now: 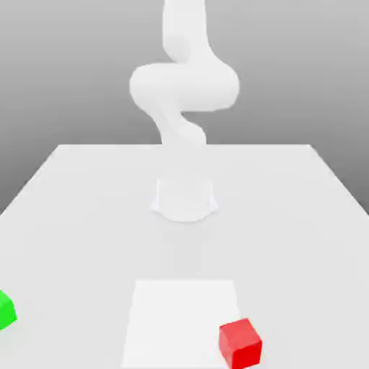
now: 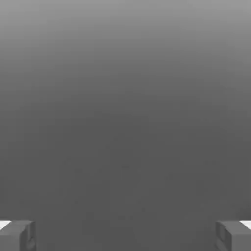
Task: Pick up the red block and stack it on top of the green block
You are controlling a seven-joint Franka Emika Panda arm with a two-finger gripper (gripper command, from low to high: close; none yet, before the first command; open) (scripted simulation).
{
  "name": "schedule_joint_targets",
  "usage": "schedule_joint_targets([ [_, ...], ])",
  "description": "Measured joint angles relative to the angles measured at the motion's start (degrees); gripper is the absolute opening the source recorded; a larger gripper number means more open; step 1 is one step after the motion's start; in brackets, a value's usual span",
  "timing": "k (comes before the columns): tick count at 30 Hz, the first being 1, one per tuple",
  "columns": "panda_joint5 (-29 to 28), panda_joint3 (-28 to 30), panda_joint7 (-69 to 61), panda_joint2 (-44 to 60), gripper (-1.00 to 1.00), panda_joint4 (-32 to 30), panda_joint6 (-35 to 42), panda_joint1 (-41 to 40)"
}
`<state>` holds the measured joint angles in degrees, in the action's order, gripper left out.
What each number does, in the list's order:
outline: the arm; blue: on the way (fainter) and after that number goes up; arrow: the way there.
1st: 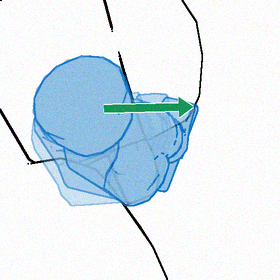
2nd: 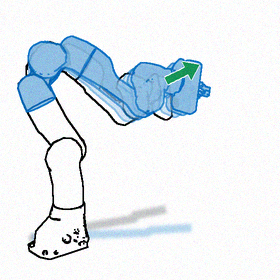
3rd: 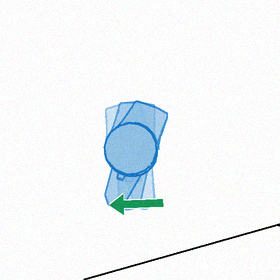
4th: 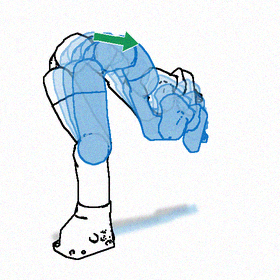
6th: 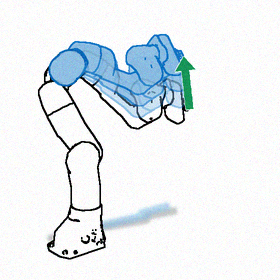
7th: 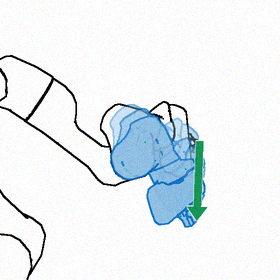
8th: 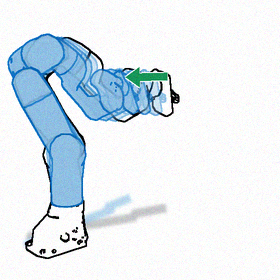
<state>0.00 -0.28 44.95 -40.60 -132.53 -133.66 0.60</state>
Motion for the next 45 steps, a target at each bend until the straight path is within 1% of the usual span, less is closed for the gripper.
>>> schedule_joint_targets([
  [24, -1.48, -3.00, -7.57, 50.21, 0.00, -7.28, -18.33, 5.79],
  [29, -2.65, -2.46, -7.26, 60.60, 0.00, -6.61, -25.53, 6.62],
  [30, -2.87, -2.23, -7.11, 62.57, -1.00, -6.32, -27.16, 6.80],
  [37, -3.02, -2.19, -6.97, 63.02, -1.00, -6.26, -27.49, 6.85],
  [41, -2.07, -2.97, -7.71, 56.16, -1.00, -7.35, -21.73, 6.25],
  [42, -1.63, -2.63, -7.55, 54.59, -1.00, -7.46, -20.26, 5.75],
  [45, 0.45, 1.77, -4.52, 53.78, -1.00, -6.48, -18.26, 1.62],
])
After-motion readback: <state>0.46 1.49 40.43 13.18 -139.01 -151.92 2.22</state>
